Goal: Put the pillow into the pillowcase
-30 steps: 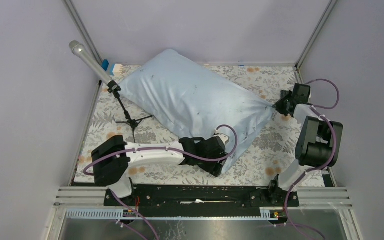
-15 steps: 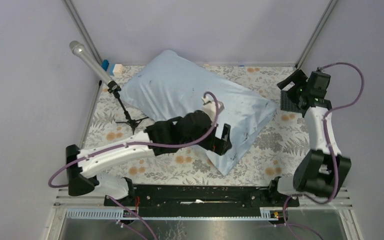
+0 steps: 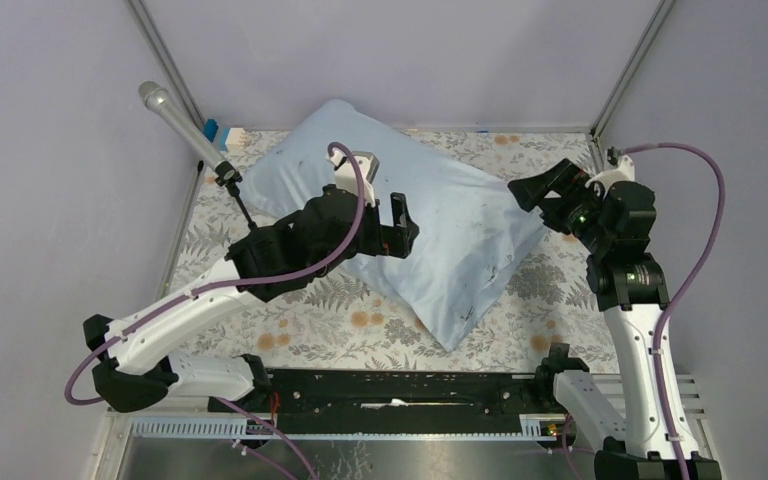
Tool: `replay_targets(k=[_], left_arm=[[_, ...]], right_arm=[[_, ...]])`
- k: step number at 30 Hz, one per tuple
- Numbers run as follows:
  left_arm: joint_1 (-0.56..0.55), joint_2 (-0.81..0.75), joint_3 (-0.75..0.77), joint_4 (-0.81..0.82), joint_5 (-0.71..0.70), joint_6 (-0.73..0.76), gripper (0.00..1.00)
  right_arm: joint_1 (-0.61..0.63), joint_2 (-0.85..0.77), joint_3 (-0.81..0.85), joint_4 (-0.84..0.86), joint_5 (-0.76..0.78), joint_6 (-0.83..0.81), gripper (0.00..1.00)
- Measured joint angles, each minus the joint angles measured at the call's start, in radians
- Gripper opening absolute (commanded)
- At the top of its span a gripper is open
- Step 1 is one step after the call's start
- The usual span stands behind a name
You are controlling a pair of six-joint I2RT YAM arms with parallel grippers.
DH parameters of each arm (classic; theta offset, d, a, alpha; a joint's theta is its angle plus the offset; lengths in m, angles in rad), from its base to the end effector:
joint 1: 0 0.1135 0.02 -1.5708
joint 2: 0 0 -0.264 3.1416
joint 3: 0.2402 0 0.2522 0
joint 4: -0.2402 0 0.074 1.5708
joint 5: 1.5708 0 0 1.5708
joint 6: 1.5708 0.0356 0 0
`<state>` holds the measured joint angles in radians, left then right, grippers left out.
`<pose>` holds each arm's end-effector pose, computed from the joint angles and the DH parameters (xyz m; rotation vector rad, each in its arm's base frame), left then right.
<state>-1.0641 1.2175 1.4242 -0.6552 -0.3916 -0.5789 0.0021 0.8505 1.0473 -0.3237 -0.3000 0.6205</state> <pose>0.1344 -0.2141 0.4238 0.2420 2.0309 -0.6598 0.1815 0.0109 0.4050 0.3070 1.7171 0.7151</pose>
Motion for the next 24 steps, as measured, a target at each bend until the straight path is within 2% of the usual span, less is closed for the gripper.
replay_targets(k=[10, 24], left_arm=[[0.026, -0.047, -0.040, -0.018, -0.077, -0.053, 0.99], [0.084, -0.050, -0.076, -0.031, -0.073, -0.059, 0.99]], right_arm=[[0.035, -0.011, -0.024, -0.113, -0.047, -0.009, 1.00], [0.056, 0.017, -0.035, -0.122, -0.050, -0.043, 1.00]])
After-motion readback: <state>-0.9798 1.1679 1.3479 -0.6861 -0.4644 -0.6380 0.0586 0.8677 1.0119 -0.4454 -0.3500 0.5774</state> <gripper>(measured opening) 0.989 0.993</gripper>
